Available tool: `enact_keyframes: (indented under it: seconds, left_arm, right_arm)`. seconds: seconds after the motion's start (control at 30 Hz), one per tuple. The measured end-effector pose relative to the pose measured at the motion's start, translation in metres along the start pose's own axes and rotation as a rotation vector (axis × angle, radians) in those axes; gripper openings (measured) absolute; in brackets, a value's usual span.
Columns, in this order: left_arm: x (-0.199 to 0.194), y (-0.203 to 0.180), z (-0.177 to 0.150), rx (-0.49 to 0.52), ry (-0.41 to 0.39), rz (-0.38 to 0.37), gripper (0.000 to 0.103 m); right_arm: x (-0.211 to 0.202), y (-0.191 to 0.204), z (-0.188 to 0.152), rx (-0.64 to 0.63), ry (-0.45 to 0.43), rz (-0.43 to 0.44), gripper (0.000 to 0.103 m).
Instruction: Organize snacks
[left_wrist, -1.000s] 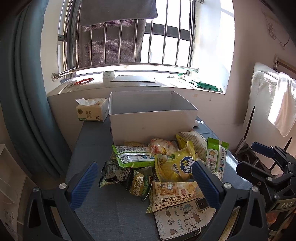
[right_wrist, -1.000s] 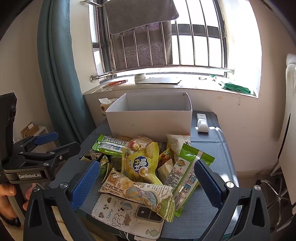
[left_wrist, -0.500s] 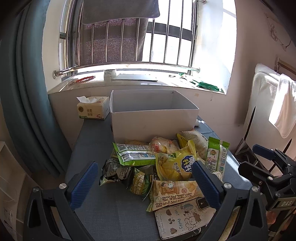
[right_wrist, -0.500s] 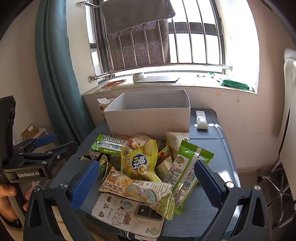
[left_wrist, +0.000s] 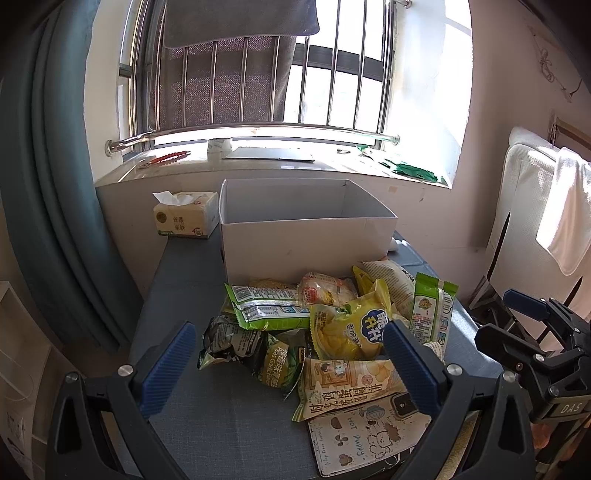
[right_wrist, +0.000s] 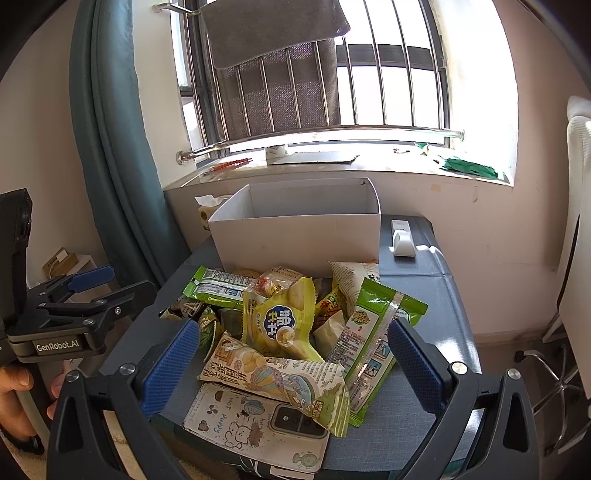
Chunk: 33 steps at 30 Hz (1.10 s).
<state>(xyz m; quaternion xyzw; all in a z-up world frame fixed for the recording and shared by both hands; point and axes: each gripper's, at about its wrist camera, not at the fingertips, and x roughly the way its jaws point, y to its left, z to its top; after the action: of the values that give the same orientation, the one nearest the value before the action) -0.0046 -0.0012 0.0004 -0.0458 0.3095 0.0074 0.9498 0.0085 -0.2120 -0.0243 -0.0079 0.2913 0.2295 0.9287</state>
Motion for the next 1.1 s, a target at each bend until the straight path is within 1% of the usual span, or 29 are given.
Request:
enact_keyframes:
  seconds: [0.6,0.8,0.9,0.97,1.03,1.1]
  left_arm:
    - [0.001,0.003,0.000,-0.007,0.001,0.003,0.103]
    - [0.001,0.005,-0.001,-0.011,0.001,0.005,0.103]
    - [0.000,0.008,-0.003,-0.016,-0.001,0.006,0.103]
    - [-0.001,0.012,-0.003,-0.025,-0.002,0.005,0.103]
    - [-0.001,0.015,-0.004,-0.033,-0.002,0.005,0.103]
    - [-0.001,0.018,-0.006,-0.037,-0.003,0.012,0.103]
  right_arm:
    - [0.000,-0.001,-0.002,0.010,0.004,0.000,0.103]
    - [0.001,-0.008,-0.003,0.031,0.004,-0.003,0.103]
    - [0.006,-0.022,-0.002,0.063,0.005,-0.017,0.103]
    - [0.017,-0.038,0.000,0.114,0.029,0.010,0.103]
    - [0.034,-0.057,0.001,0.172,0.067,0.039,0.103]
    - [0.056,-0.075,0.000,0.229,0.129,0.019,0.103]
